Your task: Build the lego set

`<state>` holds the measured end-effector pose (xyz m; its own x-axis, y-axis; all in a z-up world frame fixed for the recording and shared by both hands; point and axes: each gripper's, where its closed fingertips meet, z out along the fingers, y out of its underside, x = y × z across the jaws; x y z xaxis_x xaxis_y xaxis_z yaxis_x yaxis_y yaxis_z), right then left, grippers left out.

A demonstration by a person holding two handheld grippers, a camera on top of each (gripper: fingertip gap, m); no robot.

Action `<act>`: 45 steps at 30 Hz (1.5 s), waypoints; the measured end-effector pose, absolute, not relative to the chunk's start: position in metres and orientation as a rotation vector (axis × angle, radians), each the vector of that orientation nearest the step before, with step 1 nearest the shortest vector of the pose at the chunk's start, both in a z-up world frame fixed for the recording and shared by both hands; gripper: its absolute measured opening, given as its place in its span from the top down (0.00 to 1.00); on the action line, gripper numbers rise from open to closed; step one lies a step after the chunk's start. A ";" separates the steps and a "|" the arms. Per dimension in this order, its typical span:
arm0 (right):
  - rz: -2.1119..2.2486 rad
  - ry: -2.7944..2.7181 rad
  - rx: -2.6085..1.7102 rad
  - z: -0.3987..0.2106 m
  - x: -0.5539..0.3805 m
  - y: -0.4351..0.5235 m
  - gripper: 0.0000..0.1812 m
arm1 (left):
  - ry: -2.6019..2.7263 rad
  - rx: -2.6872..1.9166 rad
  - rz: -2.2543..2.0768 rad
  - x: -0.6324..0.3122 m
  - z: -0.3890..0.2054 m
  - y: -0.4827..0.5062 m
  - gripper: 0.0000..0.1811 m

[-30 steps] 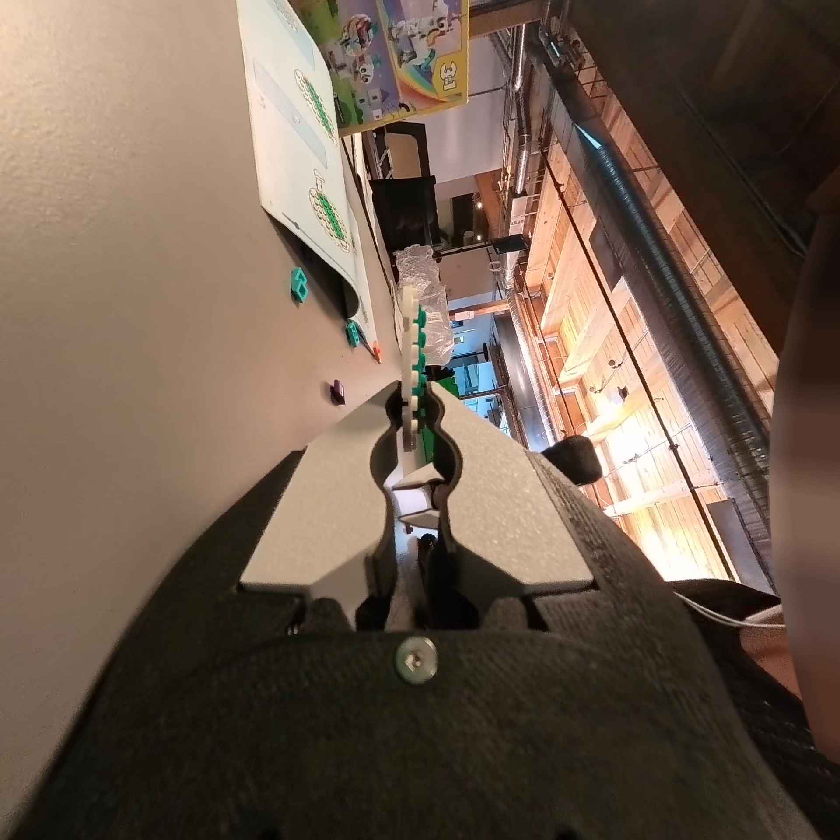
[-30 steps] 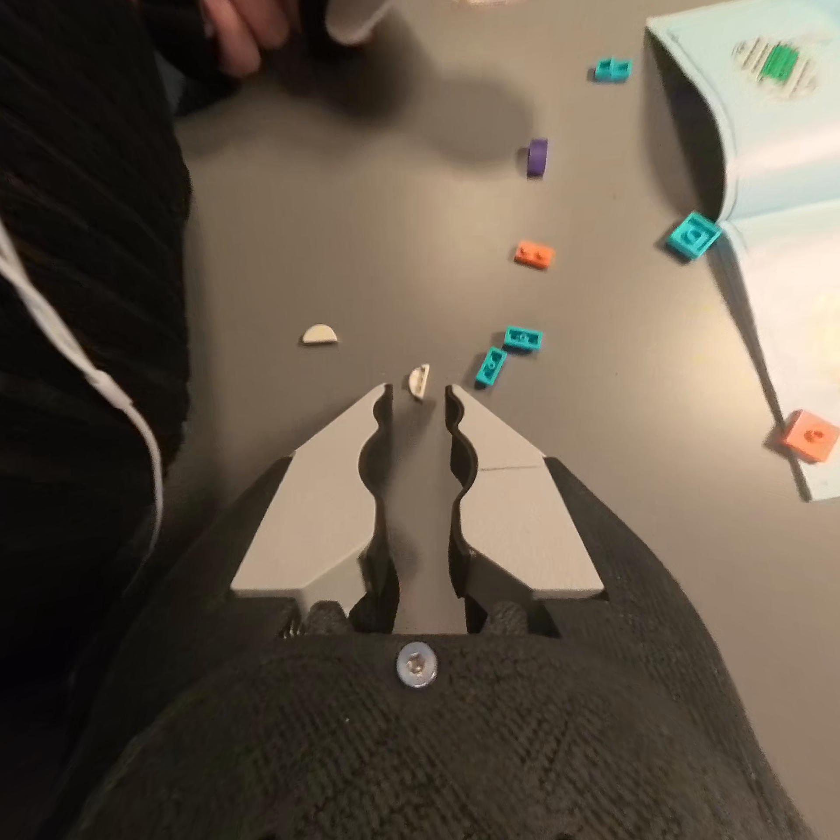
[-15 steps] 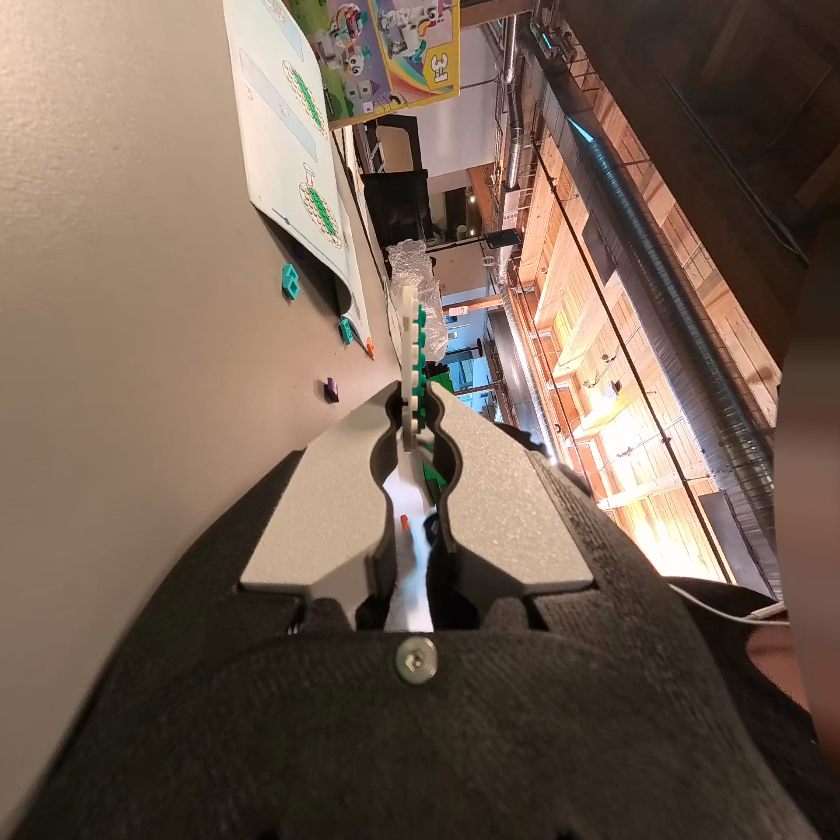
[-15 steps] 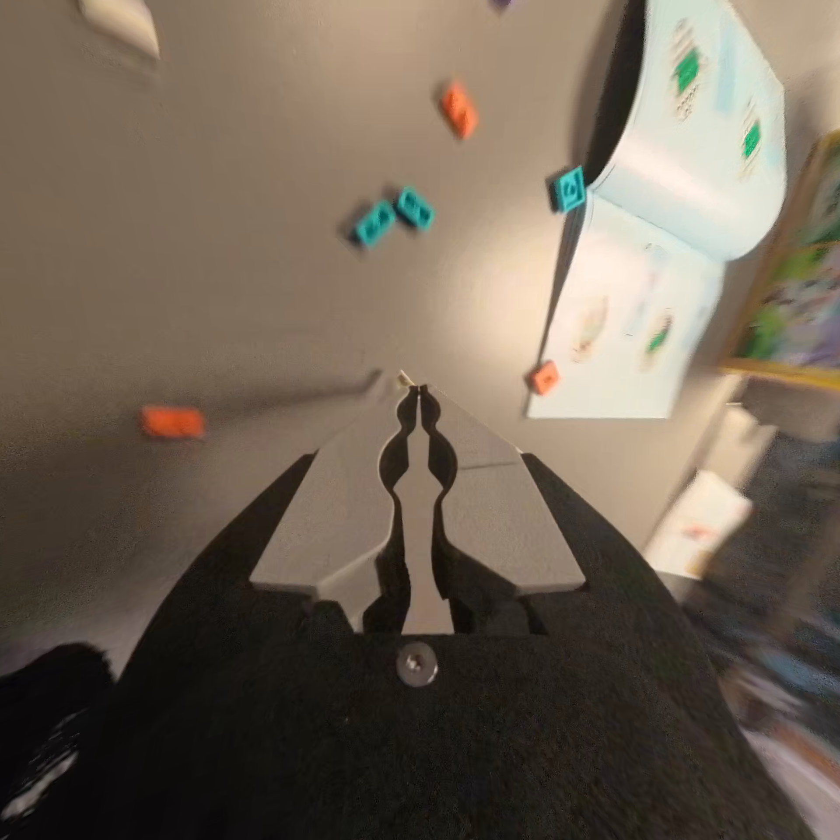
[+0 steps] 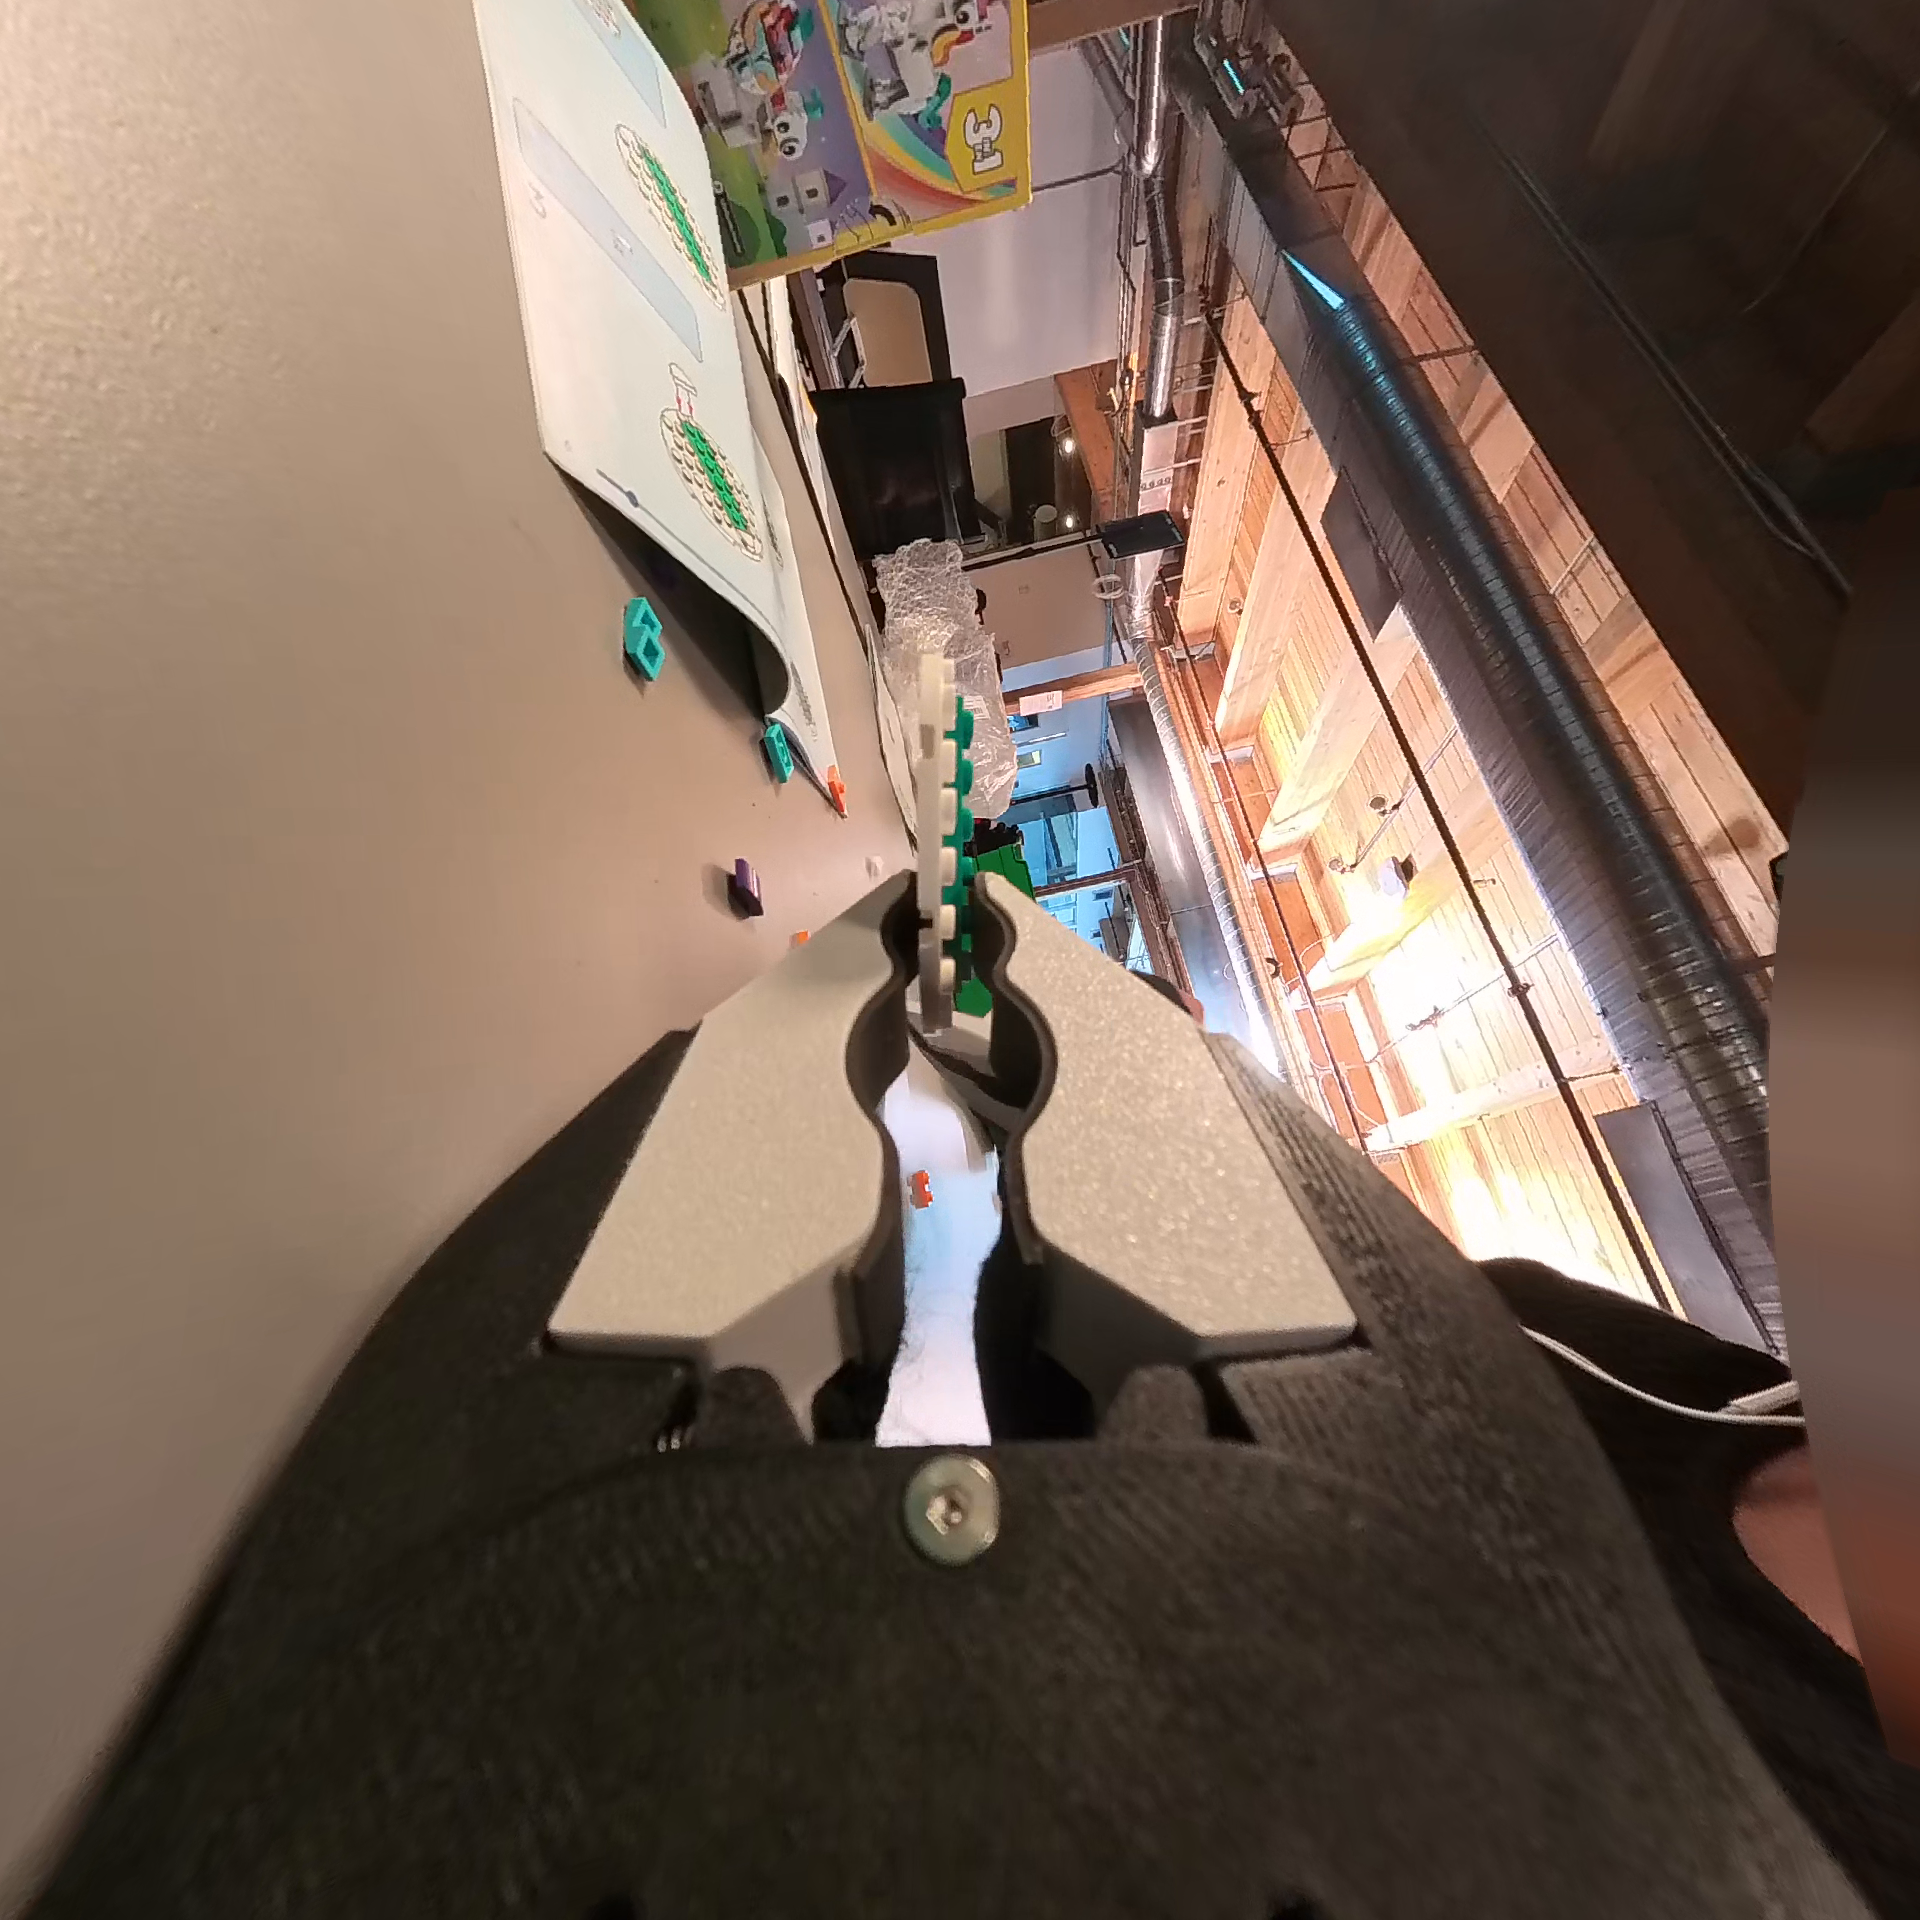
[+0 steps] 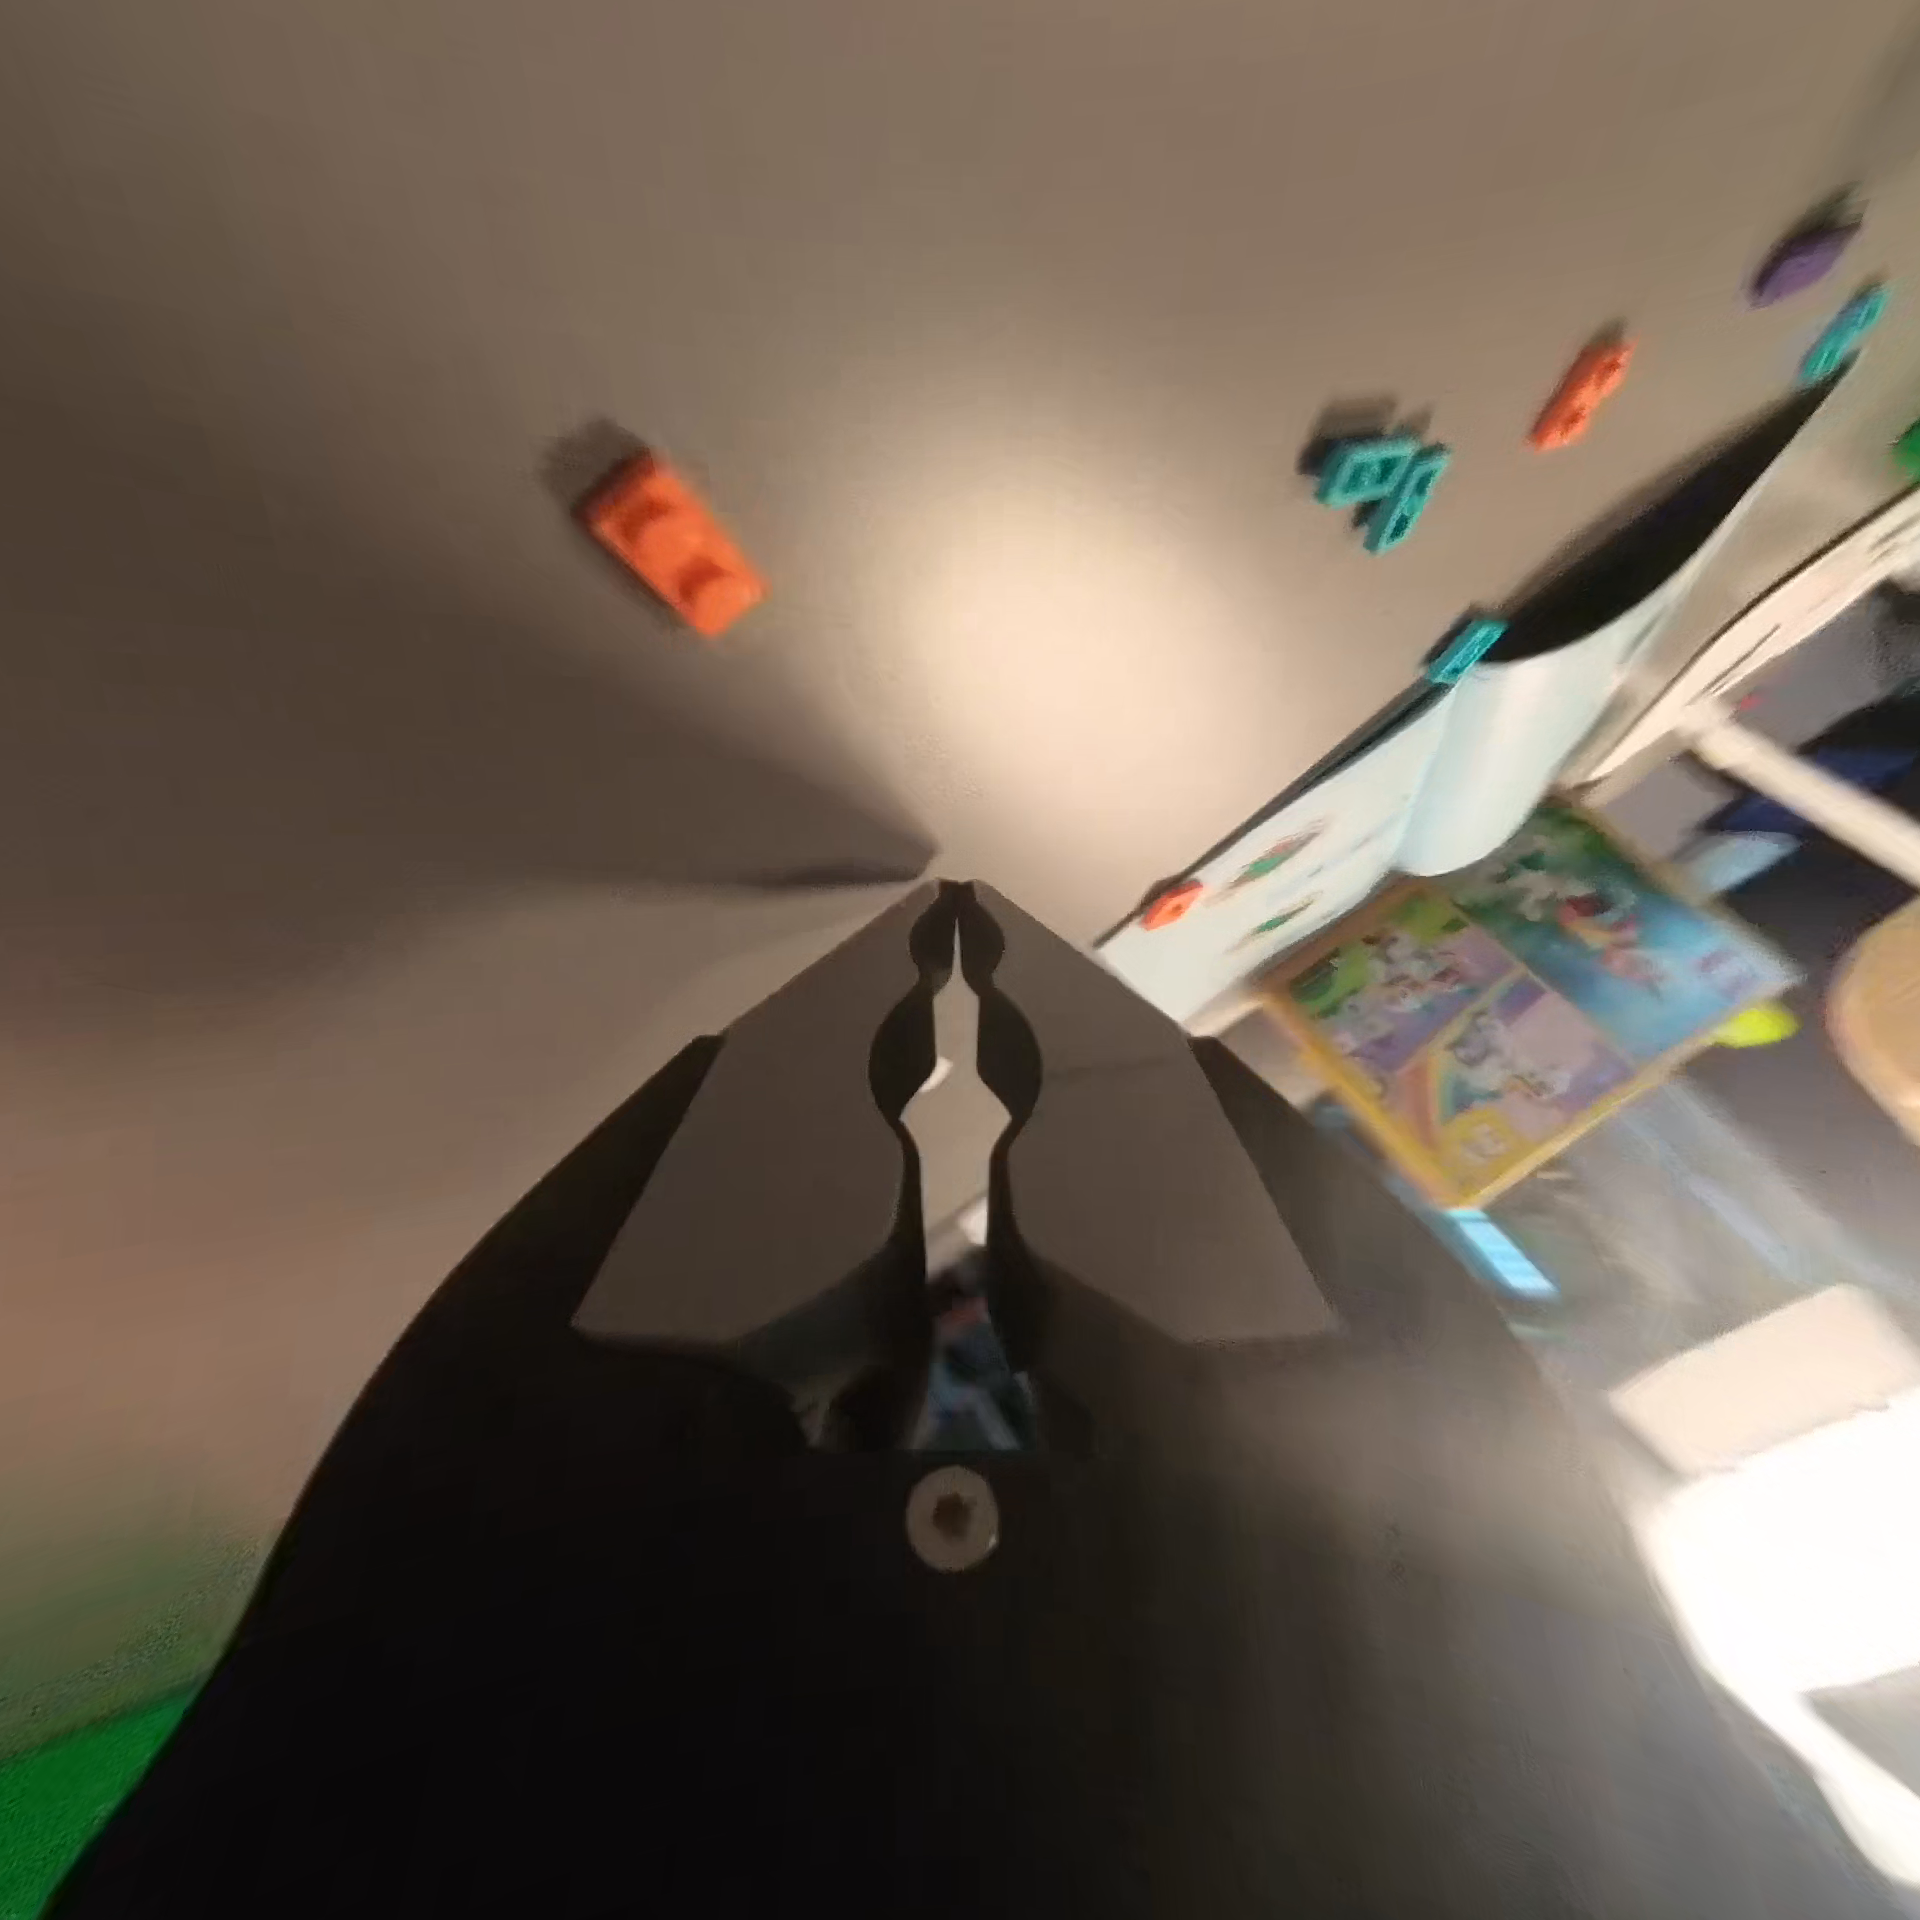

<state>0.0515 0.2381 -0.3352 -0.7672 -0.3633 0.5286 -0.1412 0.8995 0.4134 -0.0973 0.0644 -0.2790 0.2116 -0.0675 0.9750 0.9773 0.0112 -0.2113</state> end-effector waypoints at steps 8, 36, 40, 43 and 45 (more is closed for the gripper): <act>0.355 -2.291 -1.192 -0.314 0.028 0.275 0.92 | -1.002 -1.248 -1.082 -0.097 -0.279 0.064 0.96; 0.984 -2.396 -1.305 -0.334 0.038 0.316 0.85 | -0.839 -1.492 -1.433 -0.024 -0.284 0.088 0.96; 1.010 -2.333 -1.377 -0.334 0.032 0.316 0.88 | -0.840 -1.506 -1.422 -0.023 -0.286 0.088 0.96; 0.975 -2.302 -1.387 -0.336 0.029 0.316 0.96 | -0.844 -1.514 -1.409 -0.023 -0.287 0.089 0.96; 0.934 -2.280 -1.436 -0.335 0.026 0.315 0.97 | -0.846 -1.521 -1.394 -0.023 -0.288 0.090 0.96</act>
